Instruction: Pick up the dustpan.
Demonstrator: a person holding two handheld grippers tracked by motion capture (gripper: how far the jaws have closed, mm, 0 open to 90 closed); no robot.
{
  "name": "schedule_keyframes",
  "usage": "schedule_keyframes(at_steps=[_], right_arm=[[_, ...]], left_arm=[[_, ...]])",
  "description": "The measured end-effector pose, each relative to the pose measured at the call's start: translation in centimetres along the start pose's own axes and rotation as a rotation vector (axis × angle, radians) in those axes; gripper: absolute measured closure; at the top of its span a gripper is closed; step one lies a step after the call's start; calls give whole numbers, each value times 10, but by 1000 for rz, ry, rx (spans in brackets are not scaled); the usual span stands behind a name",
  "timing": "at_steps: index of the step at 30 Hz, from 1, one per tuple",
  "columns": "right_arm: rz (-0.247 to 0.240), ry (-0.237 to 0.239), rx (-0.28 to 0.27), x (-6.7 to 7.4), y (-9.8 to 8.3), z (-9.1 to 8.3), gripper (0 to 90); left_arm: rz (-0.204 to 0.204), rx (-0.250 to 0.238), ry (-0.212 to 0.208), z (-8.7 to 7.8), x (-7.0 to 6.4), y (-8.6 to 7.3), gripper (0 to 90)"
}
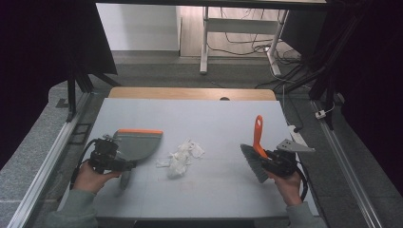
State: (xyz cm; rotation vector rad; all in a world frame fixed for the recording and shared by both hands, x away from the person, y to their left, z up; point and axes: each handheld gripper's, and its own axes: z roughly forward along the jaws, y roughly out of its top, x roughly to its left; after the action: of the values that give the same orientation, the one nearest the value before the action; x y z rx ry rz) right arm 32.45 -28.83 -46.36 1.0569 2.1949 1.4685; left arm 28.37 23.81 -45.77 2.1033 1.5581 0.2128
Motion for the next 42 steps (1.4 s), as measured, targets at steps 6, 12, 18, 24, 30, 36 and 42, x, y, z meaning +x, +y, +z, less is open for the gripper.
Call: schedule_keyframes(at_steps=[6,12,18,24,30,36,42], right_arm=[[-7,-1,6,-1,0,2,700],[-10,0,7,0,0,3,700],[-13,-1,8,0,0,3,700],[-15,-1,9,1,0,4,700],[-16,-2,10,1,0,4,700],[-20,-4,9,1,0,4,700],[-22,-11,7,1,0,5,700]], left_arm=[[-54,19,-32,14,10,-6,106],[-86,38,-64,27,14,-10,106],[-108,64,-55,45,14,-12,130],[-117,74,-33,54,14,-13,158],[-147,57,-43,60,18,-14,221],[-159,48,-35,63,19,-15,292],[-183,14,-41,61,23,-15,419]])
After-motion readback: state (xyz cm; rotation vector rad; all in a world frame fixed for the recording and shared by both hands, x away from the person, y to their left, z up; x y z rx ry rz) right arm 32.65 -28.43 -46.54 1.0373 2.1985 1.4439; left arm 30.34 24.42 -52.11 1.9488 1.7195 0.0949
